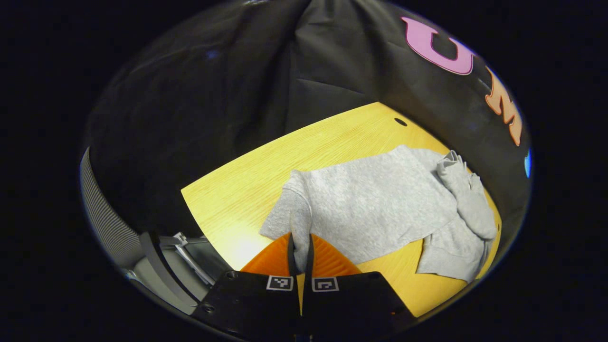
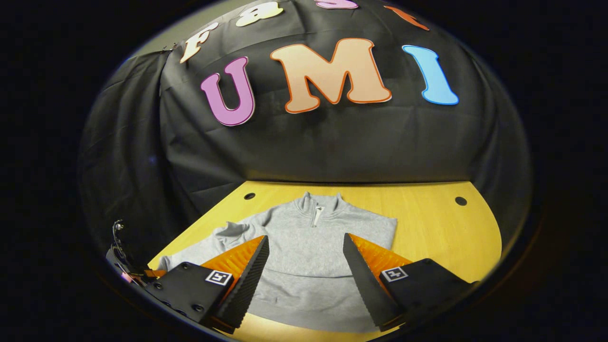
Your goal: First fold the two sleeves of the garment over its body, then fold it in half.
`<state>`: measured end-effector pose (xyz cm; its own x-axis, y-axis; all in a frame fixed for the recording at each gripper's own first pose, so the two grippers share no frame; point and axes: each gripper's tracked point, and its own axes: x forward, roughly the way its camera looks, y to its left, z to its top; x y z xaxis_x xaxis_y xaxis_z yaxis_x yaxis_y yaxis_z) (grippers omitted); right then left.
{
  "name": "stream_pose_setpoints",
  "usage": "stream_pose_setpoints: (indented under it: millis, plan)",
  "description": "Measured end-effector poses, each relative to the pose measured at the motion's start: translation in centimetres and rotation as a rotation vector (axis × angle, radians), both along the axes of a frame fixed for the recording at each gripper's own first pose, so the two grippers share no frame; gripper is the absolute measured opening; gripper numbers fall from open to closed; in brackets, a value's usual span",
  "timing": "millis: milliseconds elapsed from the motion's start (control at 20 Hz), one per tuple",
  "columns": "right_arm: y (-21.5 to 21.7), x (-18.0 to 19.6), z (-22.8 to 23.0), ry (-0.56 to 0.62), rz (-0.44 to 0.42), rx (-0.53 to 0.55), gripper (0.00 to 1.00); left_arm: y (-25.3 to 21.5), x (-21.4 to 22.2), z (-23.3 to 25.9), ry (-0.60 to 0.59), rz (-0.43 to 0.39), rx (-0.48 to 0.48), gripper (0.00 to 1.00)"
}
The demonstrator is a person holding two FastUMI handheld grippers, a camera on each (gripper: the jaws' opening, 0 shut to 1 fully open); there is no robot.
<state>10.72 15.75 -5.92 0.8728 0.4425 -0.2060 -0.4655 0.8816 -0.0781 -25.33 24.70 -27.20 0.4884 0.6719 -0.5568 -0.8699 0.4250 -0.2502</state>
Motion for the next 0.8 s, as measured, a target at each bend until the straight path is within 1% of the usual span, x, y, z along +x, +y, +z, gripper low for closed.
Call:
stream_pose_setpoints:
  millis: [50,100,150,200,250,300,350,400,450,500,550,600,650,700,750,800]
  plan:
    - [-0.7,-0.1,-0.1,-0.001,-0.016,0.001,0.98,-0.2,0.4,0.6,-0.022,-0.004,-0.008,0.0]
    - [-1.4,-0.2,-0.1,-0.003,-0.033,0.003,0.94,-0.5,1.3,1.4,-0.051,-0.015,-0.007,0.0]
    - [-2.0,-0.4,-0.2,-0.002,-0.051,0.005,0.98,-0.9,2.3,2.6,-0.08,-0.036,-0.002,0.0]
    - [-2.9,-0.7,-0.1,-0.004,-0.07,0.011,0.94,-1.2,3.3,3.8,-0.104,-0.062,0.011,0.0]
    - [-3.6,-1.1,0.0,-0.007,-0.09,0.019,0.94,-1.7,4.5,5.0,-0.113,-0.097,0.03,0.0]
    - [-4.4,-1.3,-0.2,-0.006,-0.111,0.027,0.94,-2.4,5.8,6.4,-0.12,-0.144,0.054,0.0]
    - [-5.3,-1.4,-0.4,-0.002,-0.131,0.035,0.98,-3.1,7.4,7.8,-0.125,-0.195,0.078,0.0]
    - [-6.3,-1.7,-0.5,0.001,-0.15,0.043,0.94,-3.8,9.1,9.2,-0.135,-0.249,0.105,0.0]
    - [-7.3,-2.0,-0.5,-0.001,-0.172,0.051,0.94,-4.8,11.0,10.7,-0.146,-0.304,0.133,0.0]
    - [-8.2,-2.3,-0.5,-0.001,-0.191,0.057,0.98,-5.7,13.1,12.1,-0.158,-0.359,0.16,0.0]
    - [-9.2,-2.6,-0.5,-0.004,-0.211,0.061,0.98,-6.8,15.0,13.6,-0.173,-0.416,0.184,0.0]
    - [-10.2,-2.8,-0.4,-0.013,-0.231,0.065,0.94,-7.9,16.8,15.1,-0.191,-0.47,0.206,0.0]
    - [-11.2,-3.2,-0.2,-0.019,-0.252,0.068,0.94,-9.1,18.7,16.6,-0.216,-0.522,0.224,0.0]
    - [-12.3,-3.4,-0.2,-0.025,-0.276,0.071,0.98,-10.4,20.6,18.1,-0.241,-0.57,0.239,0.0]
    - [-13.3,-3.8,0.0,-0.032,-0.297,0.078,0.94,-11.7,22.4,19.4,-0.263,-0.616,0.251,0.0]
    - [-14.4,-4.1,0.2,-0.038,-0.319,0.087,0.94,-12.9,23.9,20.7,-0.289,-0.659,0.264,0.0]
